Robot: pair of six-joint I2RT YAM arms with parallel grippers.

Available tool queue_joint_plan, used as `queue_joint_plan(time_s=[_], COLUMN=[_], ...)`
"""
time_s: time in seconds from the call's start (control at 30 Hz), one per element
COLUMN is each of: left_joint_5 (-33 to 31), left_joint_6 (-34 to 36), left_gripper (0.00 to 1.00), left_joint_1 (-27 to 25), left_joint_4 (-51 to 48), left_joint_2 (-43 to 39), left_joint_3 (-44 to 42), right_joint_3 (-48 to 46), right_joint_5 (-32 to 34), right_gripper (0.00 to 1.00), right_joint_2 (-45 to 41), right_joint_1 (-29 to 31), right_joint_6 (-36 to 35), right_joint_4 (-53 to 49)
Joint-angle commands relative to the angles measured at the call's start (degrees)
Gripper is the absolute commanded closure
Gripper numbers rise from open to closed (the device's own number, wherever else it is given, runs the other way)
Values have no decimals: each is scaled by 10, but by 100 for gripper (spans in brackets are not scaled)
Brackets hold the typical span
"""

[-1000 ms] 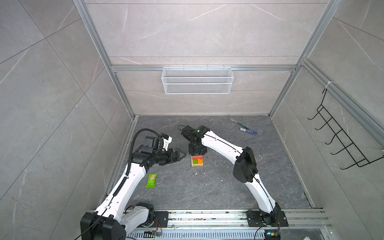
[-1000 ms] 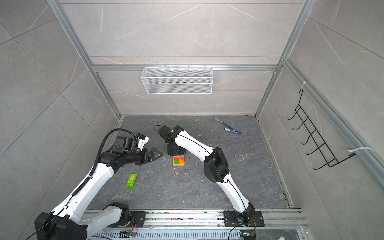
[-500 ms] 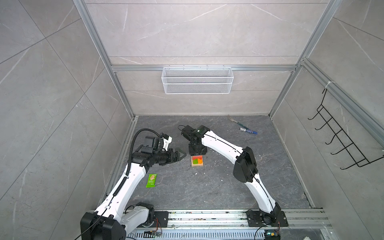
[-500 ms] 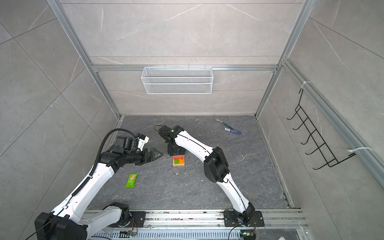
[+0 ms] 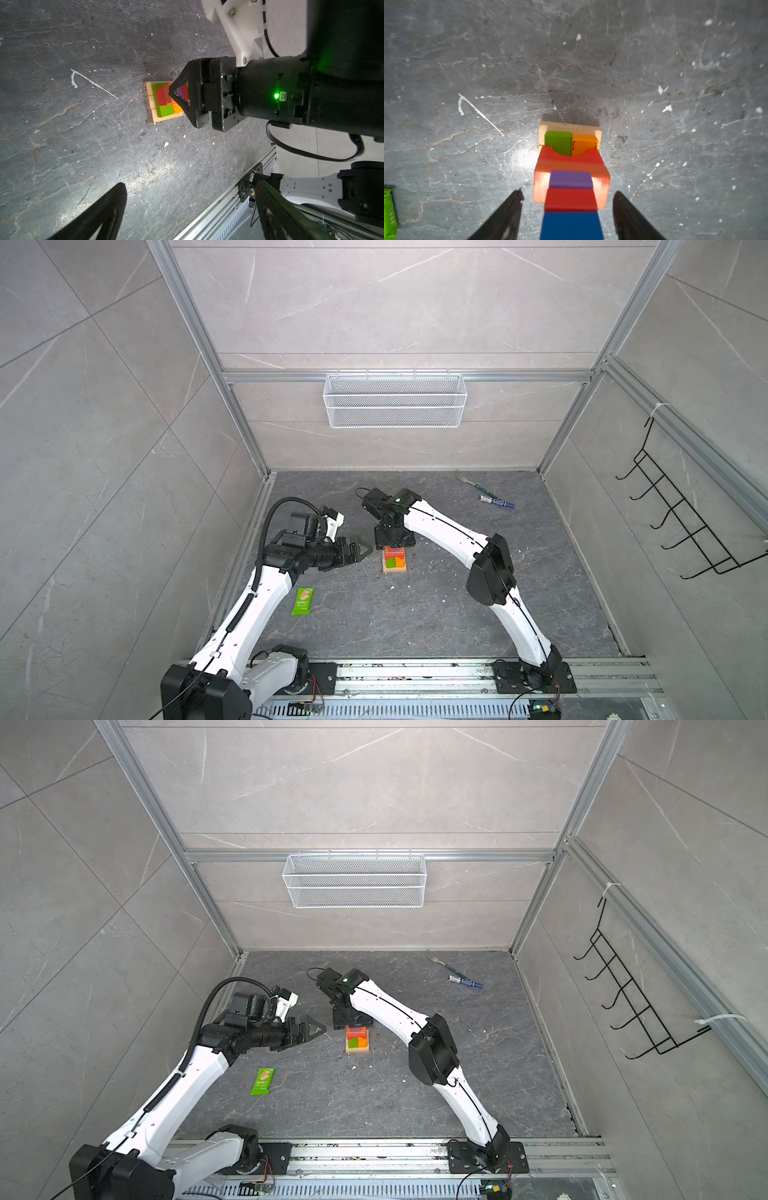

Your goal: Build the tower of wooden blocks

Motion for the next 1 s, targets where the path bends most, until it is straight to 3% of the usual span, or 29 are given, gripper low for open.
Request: queue_joint_plan(time_s=[0.0, 0.1, 0.37, 0.63, 0.97], left_joint_5=[12, 8, -12, -39, -166], left_joint_6=[-1, 2, 8, 26, 58], left_gripper=[2, 2, 1, 0, 0], left_joint_1=[2, 2, 2, 2, 2], left_joint_4=[15, 13, 13, 24, 63], left_joint_2=[-3, -3, 5, 9, 1], left_joint_3=[1, 1, 2, 2, 1], right_joint_3=[24, 23, -52, -252, -554], right_joint_5=[15, 18, 38, 64, 82], right_gripper=[33, 24, 12, 1, 0], right_joint_2=[-39, -54, -135, -281, -491], right_joint_1=[3, 4, 4, -9, -93], right_joint_6=[-12, -21, -51, -101, -180], right_joint_4=[-20, -17, 42, 181, 381])
